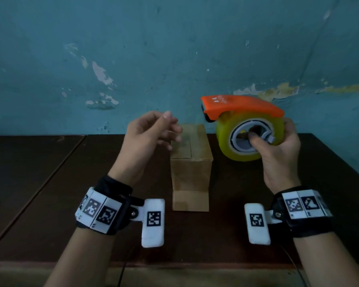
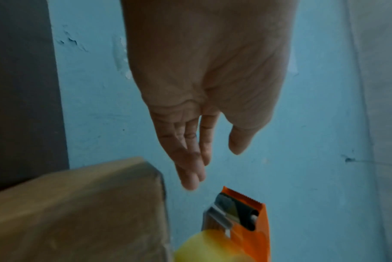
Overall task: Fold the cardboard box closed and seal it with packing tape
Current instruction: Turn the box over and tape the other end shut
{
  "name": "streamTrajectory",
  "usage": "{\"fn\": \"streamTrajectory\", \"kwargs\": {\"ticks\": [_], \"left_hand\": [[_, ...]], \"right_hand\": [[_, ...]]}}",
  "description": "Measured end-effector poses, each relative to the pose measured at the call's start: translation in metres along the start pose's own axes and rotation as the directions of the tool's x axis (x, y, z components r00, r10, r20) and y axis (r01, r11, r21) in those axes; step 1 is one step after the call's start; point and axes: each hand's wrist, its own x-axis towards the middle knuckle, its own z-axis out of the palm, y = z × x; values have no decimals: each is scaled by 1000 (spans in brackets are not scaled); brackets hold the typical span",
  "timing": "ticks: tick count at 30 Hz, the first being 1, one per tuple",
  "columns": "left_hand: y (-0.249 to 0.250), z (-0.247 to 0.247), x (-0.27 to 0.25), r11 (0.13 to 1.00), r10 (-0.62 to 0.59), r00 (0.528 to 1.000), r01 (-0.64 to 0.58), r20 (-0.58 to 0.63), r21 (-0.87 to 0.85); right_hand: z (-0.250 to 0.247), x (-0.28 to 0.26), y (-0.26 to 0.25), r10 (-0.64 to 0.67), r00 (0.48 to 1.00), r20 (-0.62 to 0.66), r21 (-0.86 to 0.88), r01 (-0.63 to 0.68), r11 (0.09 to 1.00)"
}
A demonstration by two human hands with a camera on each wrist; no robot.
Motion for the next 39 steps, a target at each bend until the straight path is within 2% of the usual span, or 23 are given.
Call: {"fn": "streamTrajectory", "kwargs": {"ticks": [4, 6, 8, 12, 16, 21, 26, 39], "left_hand": [[18, 11, -7, 973, -188, 961, 211, 204, -92], [19, 16, -10, 960, -209, 937, 251, 281, -124], [18, 18, -12, 948, -203, 929, 265, 308, -176], [14, 18, -14, 913, -191, 933, 283, 306, -294], [11, 15, -13, 907, -178, 960, 244, 214, -342], [16, 3, -13, 969, -138, 980, 164, 145, -186], [19, -6, -15, 981, -160, 979, 172, 127, -85], [26, -4, -16, 986, -143, 984, 150, 106, -68]], "right_hand": [[4, -5, -5, -40, 998, 56, -6, 41, 999], [7, -8, -8, -48, 996, 78, -15, 50, 999], [10, -10, -11, -49, 994, 97, -21, 52, 998], [14, -12, -18, -77, 989, 127, -34, 82, 996], [16, -13, -22, -110, 982, 156, -64, 121, 991], [12, -13, -28, -161, 965, 208, -155, 195, 968], [8, -10, -38, -195, 938, 286, -181, 253, 951], [-1, -3, -48, -222, 908, 356, -187, 302, 935]]}}
